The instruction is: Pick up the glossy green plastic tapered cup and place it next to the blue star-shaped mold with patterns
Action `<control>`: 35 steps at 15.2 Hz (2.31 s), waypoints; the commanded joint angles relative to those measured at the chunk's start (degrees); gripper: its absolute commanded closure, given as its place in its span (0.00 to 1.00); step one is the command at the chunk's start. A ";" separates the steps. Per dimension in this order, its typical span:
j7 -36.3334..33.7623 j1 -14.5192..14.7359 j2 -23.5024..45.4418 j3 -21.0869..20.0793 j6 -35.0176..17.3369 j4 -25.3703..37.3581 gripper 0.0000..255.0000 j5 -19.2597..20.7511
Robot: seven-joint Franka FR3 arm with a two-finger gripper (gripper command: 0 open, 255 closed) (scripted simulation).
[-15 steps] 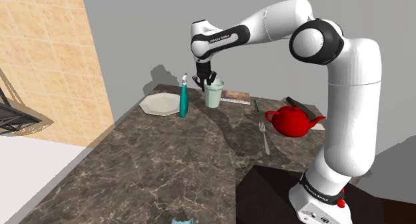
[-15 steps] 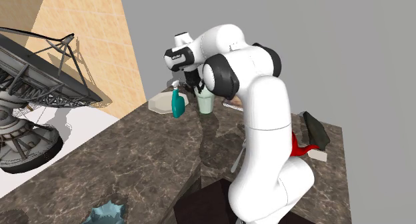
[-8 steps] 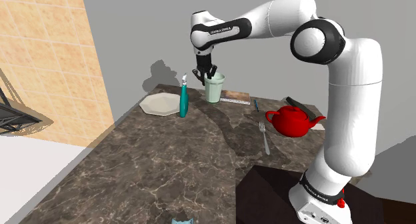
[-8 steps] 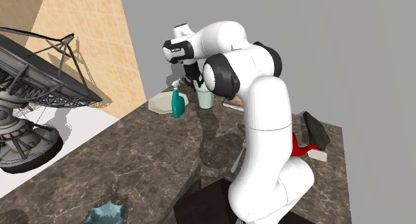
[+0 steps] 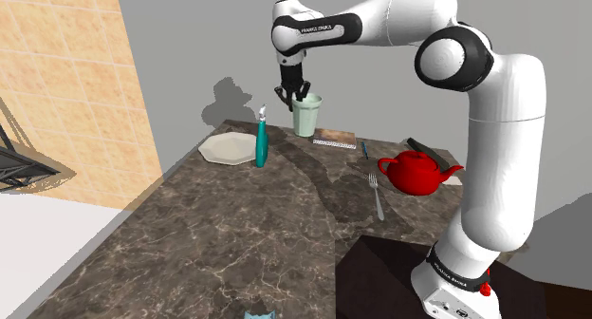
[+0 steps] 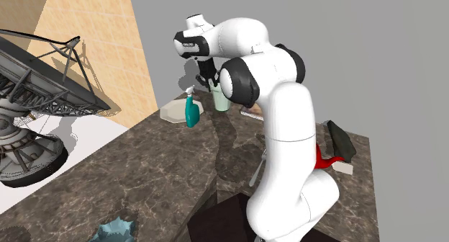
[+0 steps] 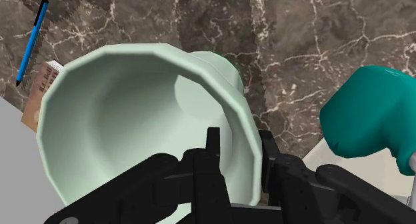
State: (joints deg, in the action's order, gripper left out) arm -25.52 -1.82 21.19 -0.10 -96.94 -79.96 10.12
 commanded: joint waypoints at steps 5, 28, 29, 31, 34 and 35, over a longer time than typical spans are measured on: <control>0.71 0.15 0.28 0.00 4.89 5.24 1.00 -0.07; -9.76 8.12 -7.37 -3.87 13.31 4.12 1.00 -0.15; -11.01 8.88 -8.04 -4.34 13.28 3.23 1.00 -0.22; -13.51 10.38 -9.17 -5.29 13.32 1.74 1.00 -0.39; -17.30 12.64 -10.38 -6.79 13.56 0.20 1.00 -0.67; -18.58 13.40 -10.66 -7.30 13.69 -0.14 1.00 -0.77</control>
State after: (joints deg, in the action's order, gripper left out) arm -42.81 10.96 11.34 -6.96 -82.65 -78.56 9.49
